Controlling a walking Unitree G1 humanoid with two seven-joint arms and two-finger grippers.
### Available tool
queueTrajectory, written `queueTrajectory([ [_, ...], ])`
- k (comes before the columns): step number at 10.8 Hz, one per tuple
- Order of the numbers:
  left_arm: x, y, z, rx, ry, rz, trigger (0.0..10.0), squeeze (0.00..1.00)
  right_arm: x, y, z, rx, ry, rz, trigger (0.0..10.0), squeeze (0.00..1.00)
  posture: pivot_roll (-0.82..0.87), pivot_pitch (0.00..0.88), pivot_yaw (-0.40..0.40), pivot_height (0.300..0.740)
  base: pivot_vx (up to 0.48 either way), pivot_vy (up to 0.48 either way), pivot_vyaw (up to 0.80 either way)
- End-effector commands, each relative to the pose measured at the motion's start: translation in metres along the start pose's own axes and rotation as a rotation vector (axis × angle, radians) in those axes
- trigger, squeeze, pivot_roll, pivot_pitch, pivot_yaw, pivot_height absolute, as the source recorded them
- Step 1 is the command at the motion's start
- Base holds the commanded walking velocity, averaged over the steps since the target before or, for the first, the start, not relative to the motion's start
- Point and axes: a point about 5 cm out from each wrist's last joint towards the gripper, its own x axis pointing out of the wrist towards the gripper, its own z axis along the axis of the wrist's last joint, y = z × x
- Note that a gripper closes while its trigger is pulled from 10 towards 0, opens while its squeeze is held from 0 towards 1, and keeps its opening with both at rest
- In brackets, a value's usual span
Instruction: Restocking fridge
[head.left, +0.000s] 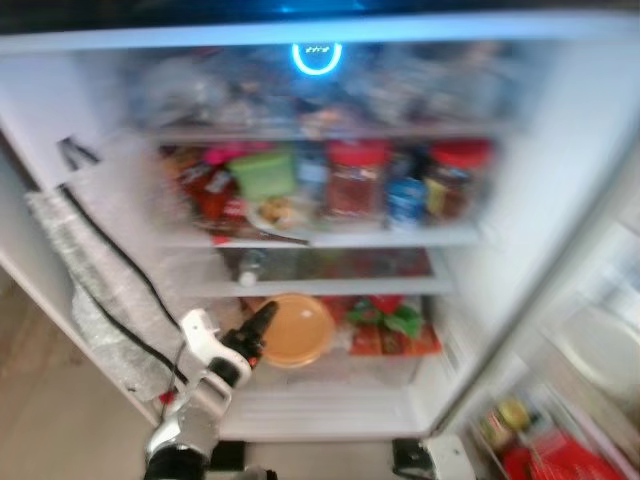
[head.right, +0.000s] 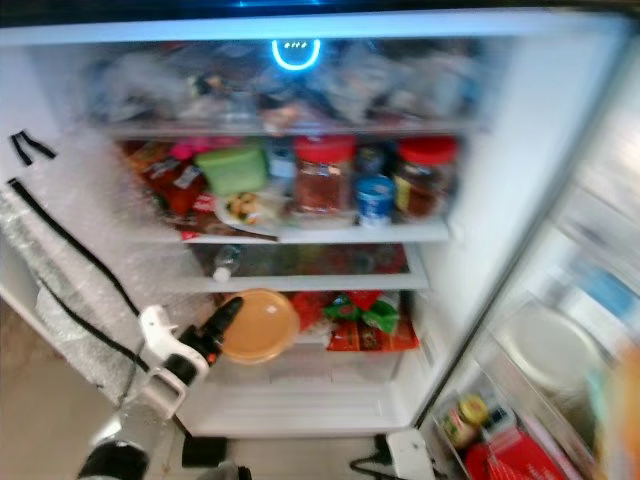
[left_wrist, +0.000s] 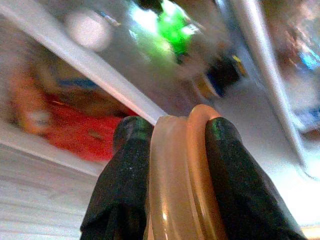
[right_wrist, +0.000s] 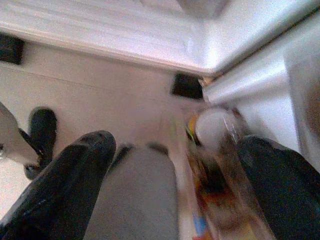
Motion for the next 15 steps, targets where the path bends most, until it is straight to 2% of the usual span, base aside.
queueTrajectory([
  [1,0.003,-0.004,-0.001,-0.013,0.005,-0.009,10.0,0.00,-0.001,0.000,-0.004,-0.002,0.009,0.000,10.0,0.00,0.00,0.000,0.035,0.660,0.307,0.000,0.00],
  [9,0.004,-0.005,-0.005,-0.023,0.020,-0.016,10.0,0.00,-0.001,0.002,-0.004,-0.011,0.009,0.007,10.0,0.00,0.01,0.000,0.033,0.660,0.311,0.000,0.00],
  [14,0.008,-0.007,-0.006,-0.029,0.022,-0.026,10.0,0.00,-0.001,0.002,-0.004,-0.015,0.009,0.010,10.0,0.00,0.00,0.000,0.033,0.660,0.311,0.000,0.00],
  [15,0.014,-0.007,-0.003,-0.061,0.005,-0.008,10.0,0.00,-0.001,0.002,-0.004,-0.017,0.009,0.012,10.0,0.00,0.00,0.000,0.031,0.660,0.000,0.000,0.00],
])
